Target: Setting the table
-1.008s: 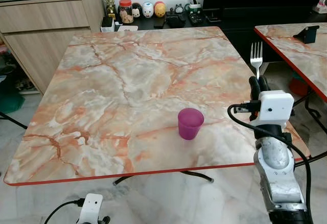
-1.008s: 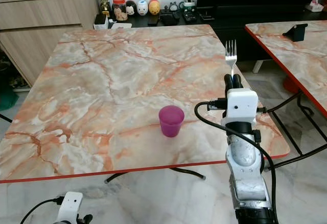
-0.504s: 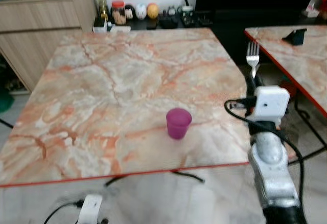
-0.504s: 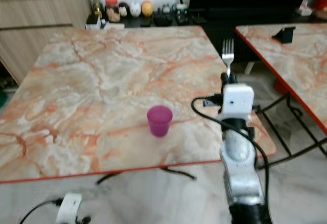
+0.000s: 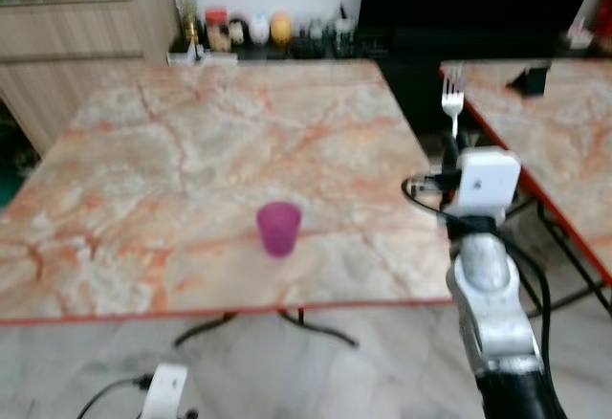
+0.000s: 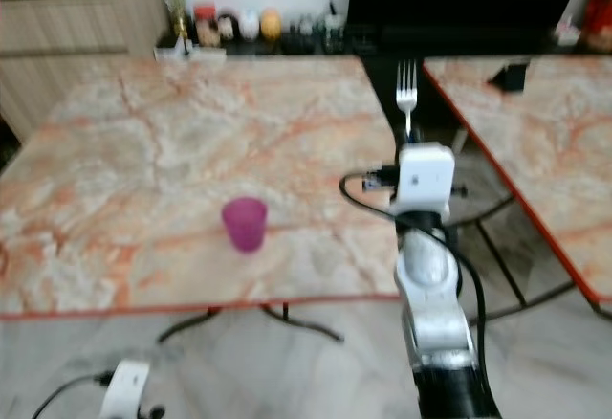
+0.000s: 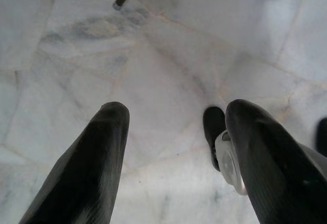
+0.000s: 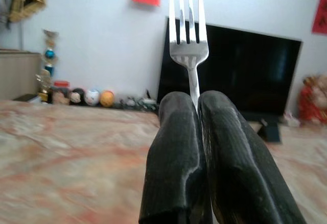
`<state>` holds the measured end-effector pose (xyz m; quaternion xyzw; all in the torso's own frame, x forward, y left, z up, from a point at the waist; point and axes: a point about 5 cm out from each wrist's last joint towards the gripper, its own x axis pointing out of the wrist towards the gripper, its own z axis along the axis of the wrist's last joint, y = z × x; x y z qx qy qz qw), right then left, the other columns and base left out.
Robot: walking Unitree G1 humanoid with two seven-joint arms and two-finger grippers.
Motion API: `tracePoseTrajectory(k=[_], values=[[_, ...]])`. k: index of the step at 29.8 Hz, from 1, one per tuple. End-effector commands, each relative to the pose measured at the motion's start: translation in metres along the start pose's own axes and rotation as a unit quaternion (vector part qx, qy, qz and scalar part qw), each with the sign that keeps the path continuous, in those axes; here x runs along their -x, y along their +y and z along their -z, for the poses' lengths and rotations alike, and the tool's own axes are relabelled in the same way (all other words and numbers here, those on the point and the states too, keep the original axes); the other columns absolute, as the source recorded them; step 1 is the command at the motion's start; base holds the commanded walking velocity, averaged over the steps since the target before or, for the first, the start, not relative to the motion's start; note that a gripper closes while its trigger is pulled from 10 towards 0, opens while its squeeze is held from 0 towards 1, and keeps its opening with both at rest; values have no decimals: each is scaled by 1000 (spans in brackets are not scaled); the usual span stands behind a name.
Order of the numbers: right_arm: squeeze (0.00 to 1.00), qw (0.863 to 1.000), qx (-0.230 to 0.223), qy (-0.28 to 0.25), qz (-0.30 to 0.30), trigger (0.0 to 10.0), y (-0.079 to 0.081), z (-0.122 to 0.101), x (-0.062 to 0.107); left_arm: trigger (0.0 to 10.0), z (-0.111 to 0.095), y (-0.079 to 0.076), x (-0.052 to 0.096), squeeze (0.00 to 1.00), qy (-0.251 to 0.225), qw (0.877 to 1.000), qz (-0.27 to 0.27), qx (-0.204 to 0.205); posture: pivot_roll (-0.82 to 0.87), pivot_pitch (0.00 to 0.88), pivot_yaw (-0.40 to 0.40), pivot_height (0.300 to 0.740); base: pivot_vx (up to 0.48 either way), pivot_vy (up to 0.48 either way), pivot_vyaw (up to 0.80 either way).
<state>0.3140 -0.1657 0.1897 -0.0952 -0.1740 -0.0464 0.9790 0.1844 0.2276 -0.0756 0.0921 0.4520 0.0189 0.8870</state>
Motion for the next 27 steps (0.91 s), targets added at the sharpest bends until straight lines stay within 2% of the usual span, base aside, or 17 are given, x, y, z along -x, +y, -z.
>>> tracePoseTrajectory(k=[1,15,21,27], values=[[0,1000,4,6,12,10000,-6,1,-1,10000,1,-8,-1,0,7,1000,11,-5,-3,0,18,740,0,-356,0],[0,1000,8,13,16,10000,-7,3,-2,10000,1,-8,-1,0,5,1000,8,1,1,0,14,740,0,-356,0],[0,1000,9,10,13,10000,-5,2,-3,10000,2,-8,0,0,5,1000,7,2,3,0,14,740,0,-356,681],[0,1000,2,15,18,10000,-6,4,-2,10000,2,-8,0,0,6,1000,8,-1,0,0,15,740,0,-352,0]])
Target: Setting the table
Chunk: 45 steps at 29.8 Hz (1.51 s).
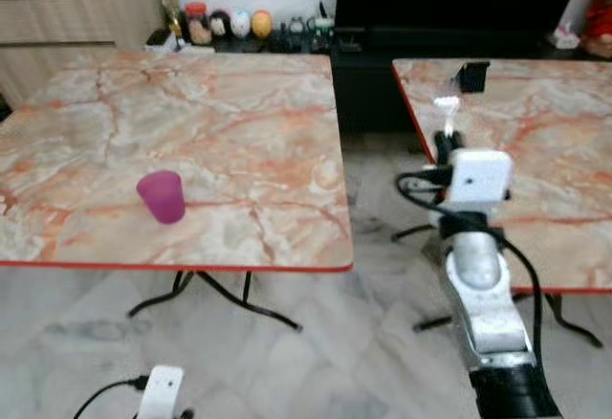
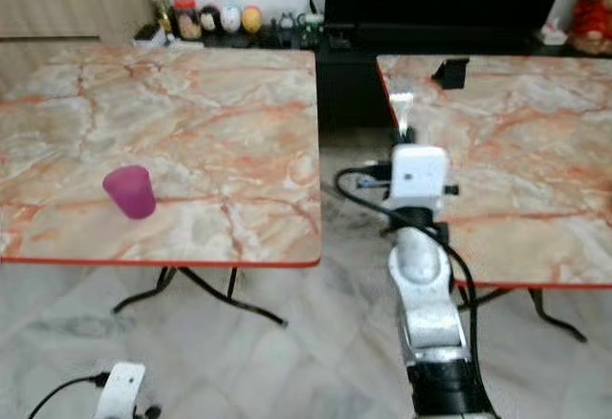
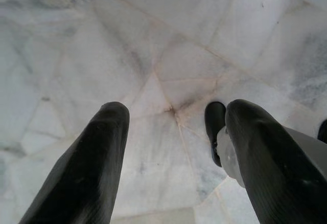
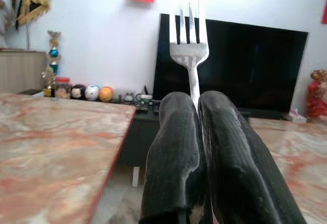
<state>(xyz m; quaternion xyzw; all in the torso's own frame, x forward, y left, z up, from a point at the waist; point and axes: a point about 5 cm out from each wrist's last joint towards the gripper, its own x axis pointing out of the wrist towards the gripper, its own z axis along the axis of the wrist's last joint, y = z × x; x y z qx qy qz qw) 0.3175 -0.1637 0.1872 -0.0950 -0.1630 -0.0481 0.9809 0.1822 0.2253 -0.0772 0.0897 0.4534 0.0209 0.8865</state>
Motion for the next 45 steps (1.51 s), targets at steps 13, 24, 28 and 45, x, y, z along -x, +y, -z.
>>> tracePoseTrajectory(k=[13,24,28,45], values=[[0,1000,7,-1,11,10000,-6,1,3,10000,2,-6,0,0,5,1000,9,-4,-3,0,14,740,0,-354,34],[0,1000,5,4,18,10000,-11,2,1,10000,0,-6,-1,0,4,1000,8,-2,-3,0,11,740,0,-351,305],[0,1000,-3,4,26,10000,-13,1,1,10000,-1,-6,-1,0,3,1000,7,0,-3,0,10,740,0,-352,0],[0,999,-16,10,43,10000,-16,3,-2,10000,-2,-6,-1,0,2,1000,7,0,1,0,11,740,0,-346,0]])
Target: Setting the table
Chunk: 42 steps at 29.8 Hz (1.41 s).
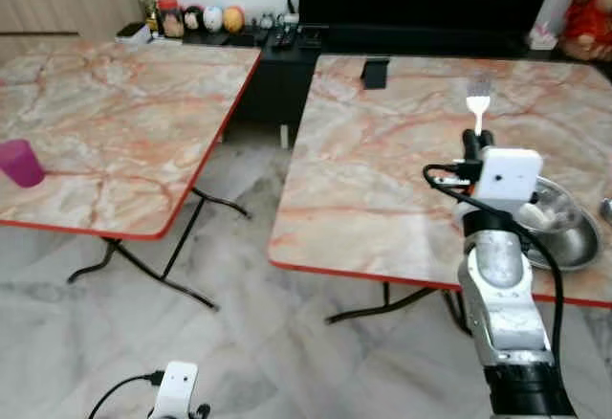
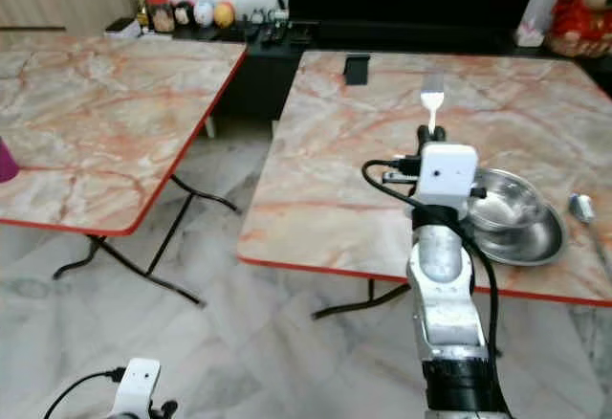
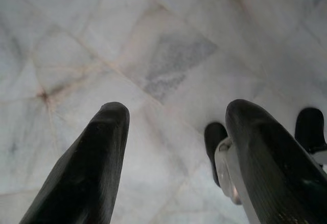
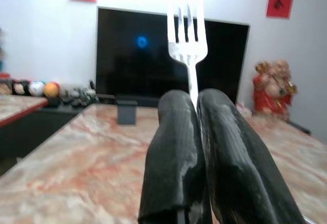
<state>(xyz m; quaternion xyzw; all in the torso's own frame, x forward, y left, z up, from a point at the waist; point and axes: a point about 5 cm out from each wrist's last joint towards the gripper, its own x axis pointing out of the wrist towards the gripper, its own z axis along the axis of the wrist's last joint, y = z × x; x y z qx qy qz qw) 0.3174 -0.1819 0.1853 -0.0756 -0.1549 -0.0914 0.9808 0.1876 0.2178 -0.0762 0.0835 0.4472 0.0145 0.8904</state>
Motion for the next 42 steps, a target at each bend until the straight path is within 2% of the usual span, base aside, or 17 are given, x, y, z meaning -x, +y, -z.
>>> tracePoseTrajectory(k=[1,35,42], values=[[0,1000,-5,-2,-1,10000,1,-3,-2,10000,4,1,1,0,10,1000,-1,-3,1,0,11,740,0,-337,0],[0,1000,-4,4,-3,10000,1,0,-4,10000,5,1,1,0,10,1000,1,-5,0,0,13,740,0,-323,0],[0,1000,-2,7,4,10000,-2,1,-4,10000,4,2,1,0,8,1000,-2,-4,1,0,13,740,0,-79,0]])
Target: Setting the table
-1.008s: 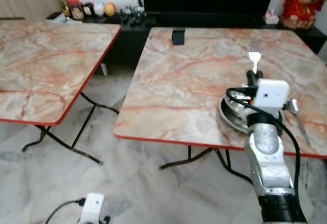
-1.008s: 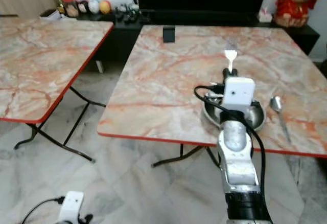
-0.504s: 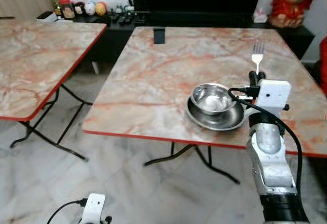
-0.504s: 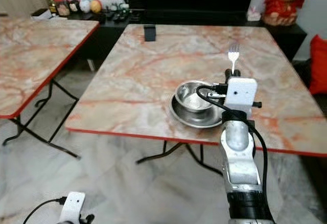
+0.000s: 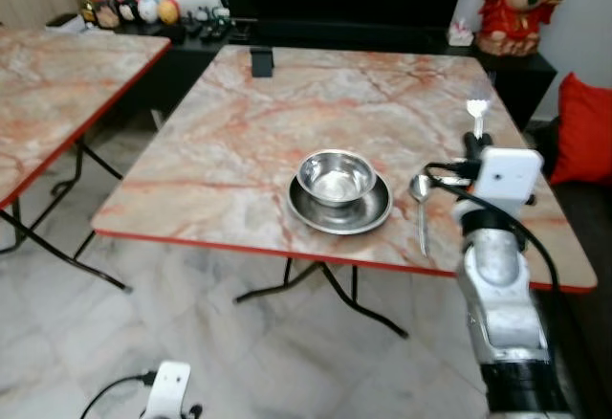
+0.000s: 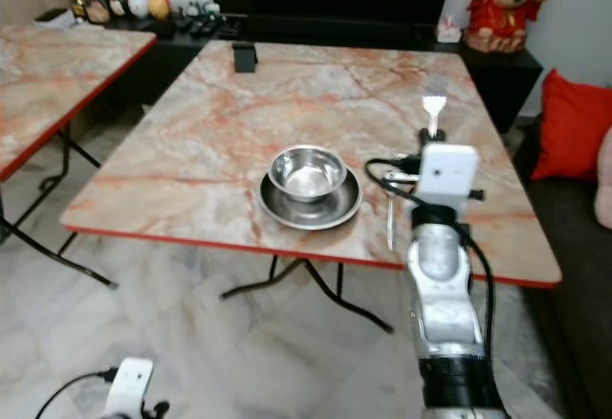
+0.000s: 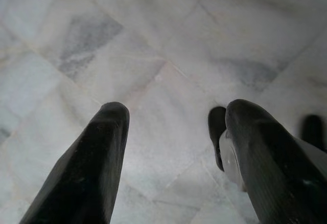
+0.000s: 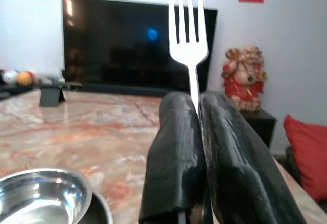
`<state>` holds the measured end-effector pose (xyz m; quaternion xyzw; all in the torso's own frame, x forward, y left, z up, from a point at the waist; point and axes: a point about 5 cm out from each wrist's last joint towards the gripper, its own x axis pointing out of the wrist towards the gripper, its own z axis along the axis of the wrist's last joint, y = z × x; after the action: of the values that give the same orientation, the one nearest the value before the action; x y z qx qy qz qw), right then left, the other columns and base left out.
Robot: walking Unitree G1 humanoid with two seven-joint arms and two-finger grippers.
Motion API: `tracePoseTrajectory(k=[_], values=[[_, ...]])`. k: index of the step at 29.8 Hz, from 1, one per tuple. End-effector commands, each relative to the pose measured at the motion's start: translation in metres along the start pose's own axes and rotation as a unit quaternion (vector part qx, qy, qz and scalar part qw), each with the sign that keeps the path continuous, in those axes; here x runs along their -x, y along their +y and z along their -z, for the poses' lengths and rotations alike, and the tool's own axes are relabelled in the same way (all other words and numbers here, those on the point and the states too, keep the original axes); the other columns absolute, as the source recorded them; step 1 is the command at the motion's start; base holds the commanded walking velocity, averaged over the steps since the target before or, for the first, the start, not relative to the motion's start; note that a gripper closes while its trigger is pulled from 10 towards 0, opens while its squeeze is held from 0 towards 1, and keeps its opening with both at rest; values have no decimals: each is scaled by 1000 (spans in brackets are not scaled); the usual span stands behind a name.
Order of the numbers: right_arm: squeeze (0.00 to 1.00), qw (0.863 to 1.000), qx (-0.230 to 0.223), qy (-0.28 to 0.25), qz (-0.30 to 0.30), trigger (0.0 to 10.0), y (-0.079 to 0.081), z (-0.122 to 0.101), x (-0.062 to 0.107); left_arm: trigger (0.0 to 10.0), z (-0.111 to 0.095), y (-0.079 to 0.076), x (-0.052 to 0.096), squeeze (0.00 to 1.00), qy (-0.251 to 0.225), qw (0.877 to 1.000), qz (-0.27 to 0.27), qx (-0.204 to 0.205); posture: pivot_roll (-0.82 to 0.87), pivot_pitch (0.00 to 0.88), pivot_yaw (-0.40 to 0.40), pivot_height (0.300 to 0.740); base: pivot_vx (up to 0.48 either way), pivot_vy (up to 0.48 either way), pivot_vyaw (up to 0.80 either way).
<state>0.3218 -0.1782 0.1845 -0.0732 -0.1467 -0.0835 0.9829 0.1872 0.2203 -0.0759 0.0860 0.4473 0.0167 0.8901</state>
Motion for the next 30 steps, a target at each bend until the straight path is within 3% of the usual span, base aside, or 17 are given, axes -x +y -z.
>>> tracePoseTrajectory(k=[1,30], values=[[0,1000,0,0,14,10000,-7,0,0,10000,3,-1,0,0,8,1000,1,-2,1,0,13,740,0,0,0],[0,999,-5,6,36,10000,-12,2,-1,10000,2,1,0,0,8,1000,5,6,2,0,29,740,0,50,-82]])
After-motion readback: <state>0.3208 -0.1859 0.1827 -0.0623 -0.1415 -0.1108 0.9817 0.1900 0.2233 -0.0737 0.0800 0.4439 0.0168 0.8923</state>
